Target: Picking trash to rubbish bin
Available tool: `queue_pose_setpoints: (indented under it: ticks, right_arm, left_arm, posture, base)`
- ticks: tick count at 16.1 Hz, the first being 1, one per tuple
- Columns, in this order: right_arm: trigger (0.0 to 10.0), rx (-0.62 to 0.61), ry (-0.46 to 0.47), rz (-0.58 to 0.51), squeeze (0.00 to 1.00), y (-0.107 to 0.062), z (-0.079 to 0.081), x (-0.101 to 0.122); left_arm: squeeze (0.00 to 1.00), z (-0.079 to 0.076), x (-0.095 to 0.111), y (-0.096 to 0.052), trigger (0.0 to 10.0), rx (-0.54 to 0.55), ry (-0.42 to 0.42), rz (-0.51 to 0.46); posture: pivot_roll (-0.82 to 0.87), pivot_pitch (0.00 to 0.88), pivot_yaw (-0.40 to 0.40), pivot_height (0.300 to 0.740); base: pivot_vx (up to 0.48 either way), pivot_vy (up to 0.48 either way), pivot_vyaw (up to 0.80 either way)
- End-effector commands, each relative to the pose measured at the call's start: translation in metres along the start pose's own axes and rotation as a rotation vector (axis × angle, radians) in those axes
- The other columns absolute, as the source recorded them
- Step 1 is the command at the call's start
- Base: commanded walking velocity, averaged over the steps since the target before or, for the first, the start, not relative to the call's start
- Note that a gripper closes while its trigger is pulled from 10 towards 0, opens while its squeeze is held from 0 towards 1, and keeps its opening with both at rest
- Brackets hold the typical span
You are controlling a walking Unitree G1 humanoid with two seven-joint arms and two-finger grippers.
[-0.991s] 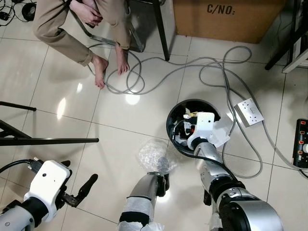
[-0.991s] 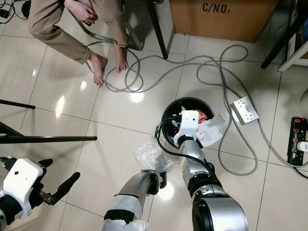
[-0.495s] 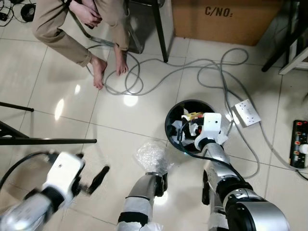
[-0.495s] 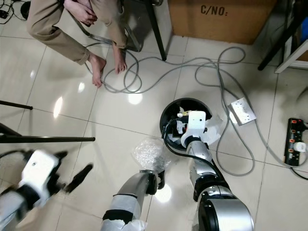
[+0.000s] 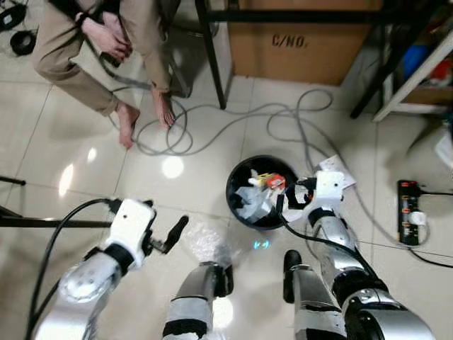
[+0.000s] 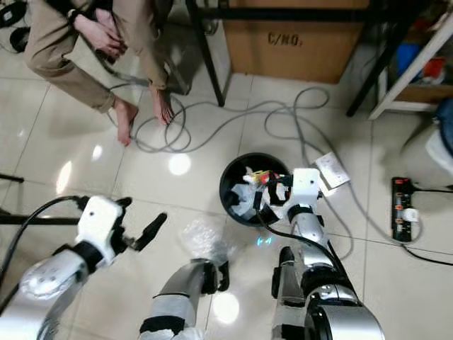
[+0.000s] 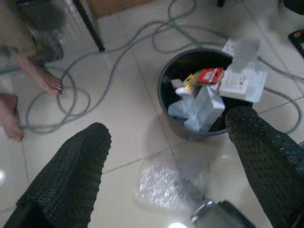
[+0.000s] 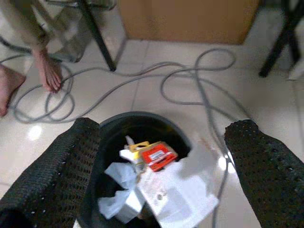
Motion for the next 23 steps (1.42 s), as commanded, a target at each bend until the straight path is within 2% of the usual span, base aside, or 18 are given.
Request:
queue_pose_setpoints:
  ticks: [1, 4, 7, 10, 11, 12, 15, 17, 19, 21, 23]
  right_arm:
    - [10.0, 0.001, -0.009, 0.024, 1.00, -0.010, 0.000, -0.014]
    - [10.0, -0.018, -0.027, -0.007, 1.00, -0.017, -0.010, -0.012]
    - [10.0, -0.010, -0.067, -0.073, 1.00, -0.032, -0.017, 0.002]
    - [10.0, 0.004, -0.093, -0.119, 1.00, -0.044, -0.017, 0.019]
    - [10.0, 0.010, -0.116, -0.141, 1.00, -0.053, -0.016, 0.028]
    - [10.0, 0.007, -0.117, -0.145, 1.00, -0.055, -0.016, 0.031]
    - [10.0, -0.049, -0.143, -0.175, 1.00, -0.069, -0.020, 0.045]
    - [10.0, -0.119, -0.113, -0.191, 1.00, -0.076, -0.029, 0.051]
    - [10.0, -0.186, -0.095, -0.197, 0.93, -0.089, -0.033, 0.058]
    - [10.0, -0.214, -0.078, -0.189, 0.88, -0.101, -0.034, 0.060]
    - [10.0, -0.237, -0.073, -0.177, 0.84, -0.109, -0.036, 0.058]
  left_arm:
    - [0.00, -0.006, -0.017, 0.000, 10.0, 0.001, -0.021, 0.053]
    - [0.00, -0.011, -0.014, 0.017, 10.0, -0.005, -0.047, 0.028]
    - [0.00, -0.015, -0.006, 0.033, 10.0, -0.017, -0.063, -0.004]
    - [0.00, -0.017, -0.003, 0.045, 10.0, -0.018, -0.066, -0.021]
    - [0.00, -0.022, 0.002, 0.053, 10.0, -0.044, -0.082, -0.044]
    - [0.00, -0.024, 0.003, 0.055, 10.0, -0.054, -0.085, -0.049]
    - [0.00, -0.031, 0.014, 0.068, 10.0, -0.100, -0.113, -0.088]
    - [0.00, -0.034, 0.024, 0.075, 10.0, -0.106, -0.128, -0.121]
    - [0.00, -0.037, 0.036, 0.080, 10.0, -0.129, -0.187, -0.170]
    - [0.00, -0.045, 0.039, 0.082, 10.0, -0.176, -0.246, -0.182]
    - [0.00, -0.049, 0.038, 0.084, 10.0, -0.195, -0.240, -0.180]
  posture:
    - [0.11, 0.354, 0.143, 0.740]
    - [0.06, 0.325, 0.140, 0.740]
    - [0.01, 0.288, 0.138, 0.740]
    - [-0.04, 0.255, 0.139, 0.740]
    - [-0.08, 0.229, 0.136, 0.740]
    - [-0.08, 0.226, 0.136, 0.740]
    - [-0.12, 0.192, 0.130, 0.740]
    - [-0.14, 0.174, 0.124, 0.740]
    - [-0.16, 0.162, 0.118, 0.740]
    - [-0.17, 0.156, 0.120, 0.740]
    - [-0.19, 0.155, 0.124, 0.740]
  base:
    - [0.000, 0.000, 0.00]
    - [0.000, 0.000, 0.00]
    - [0.000, 0.000, 0.00]
    - [0.000, 0.000, 0.00]
    - [0.000, 0.000, 0.00]
    - [0.000, 0.000, 0.00]
    - [0.000, 0.000, 0.00]
    - [0.000, 0.000, 0.00]
    - [0.000, 0.000, 0.00]
    - [0.000, 0.000, 0.00]
    - [0.000, 0.000, 0.00]
Point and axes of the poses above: a point about 5 cm out from each wrist's last joint towards the gripper, its own y axis pointing out of the wrist towards the gripper, its own x axis along the axis of the wrist's last joint, z = x × y, the point moved 5 cm from there along y, pointing out of the wrist towards the gripper, and after that the axes turned 9 degrees about y, right-handed, at the moved point
